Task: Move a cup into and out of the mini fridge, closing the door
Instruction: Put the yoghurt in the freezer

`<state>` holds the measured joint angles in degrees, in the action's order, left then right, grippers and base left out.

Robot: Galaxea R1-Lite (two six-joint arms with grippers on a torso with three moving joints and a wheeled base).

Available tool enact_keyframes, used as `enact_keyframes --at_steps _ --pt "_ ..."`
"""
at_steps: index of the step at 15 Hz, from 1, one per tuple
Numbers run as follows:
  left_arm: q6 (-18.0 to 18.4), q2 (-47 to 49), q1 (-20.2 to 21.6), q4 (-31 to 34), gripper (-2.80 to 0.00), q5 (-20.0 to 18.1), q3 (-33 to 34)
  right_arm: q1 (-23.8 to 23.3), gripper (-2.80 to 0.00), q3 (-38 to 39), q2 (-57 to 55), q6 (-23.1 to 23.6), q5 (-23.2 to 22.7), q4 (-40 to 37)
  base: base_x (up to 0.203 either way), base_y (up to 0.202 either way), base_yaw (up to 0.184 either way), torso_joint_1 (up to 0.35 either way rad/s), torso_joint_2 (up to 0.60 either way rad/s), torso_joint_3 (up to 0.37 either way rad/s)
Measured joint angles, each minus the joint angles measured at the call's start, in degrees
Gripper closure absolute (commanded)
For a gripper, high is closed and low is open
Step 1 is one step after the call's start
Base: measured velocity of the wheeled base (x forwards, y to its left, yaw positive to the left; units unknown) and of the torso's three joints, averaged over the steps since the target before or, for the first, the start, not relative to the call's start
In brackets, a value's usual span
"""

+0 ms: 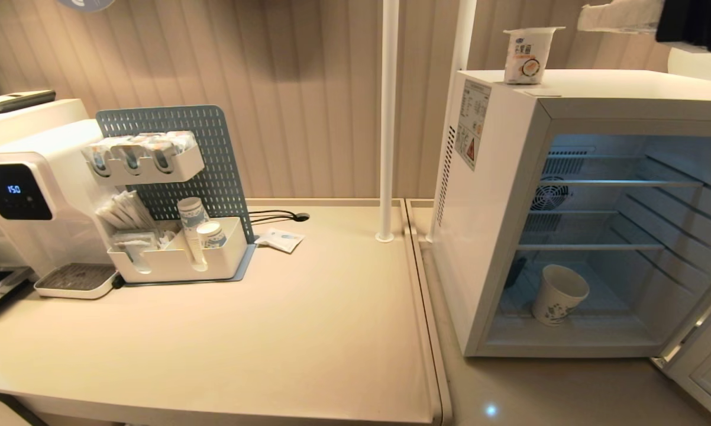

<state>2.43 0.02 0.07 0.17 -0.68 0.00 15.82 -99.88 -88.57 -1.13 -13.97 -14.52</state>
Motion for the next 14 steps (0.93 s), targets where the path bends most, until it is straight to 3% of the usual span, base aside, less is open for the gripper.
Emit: enact_keyframes --at_steps 6,7,8,14 --pt "0.0 0.0 0.0 0.0 0.0 0.0 0.0 -0.9 0.0 -1.1 -4.9 3.8 1.8 0.2 0.0 0.0 0.0 0.0 0.0 0.0" --pt "0.0 0.0 0.0 0.0 0.0 0.0 0.0 -0.9 -0.42 -0.9 -5.0 3.8 1.8 0.2 0.0 0.0 0.0 0.0 0.0 0.0" --pt "0.0 0.0 0.0 0.0 0.0 0.0 0.0 -0.9 -2.8 -0.8 -5.0 3.8 1.9 0.2 0.0 0.0 0.0 0.0 0.0 0.0" --pt "0.0 0.0 0.0 0.0 0.0 0.0 0.0 -0.9 -2.8 -0.1 -5.0 4.2 1.9 0.4 0.0 0.0 0.0 0.0 0.0 0.0"
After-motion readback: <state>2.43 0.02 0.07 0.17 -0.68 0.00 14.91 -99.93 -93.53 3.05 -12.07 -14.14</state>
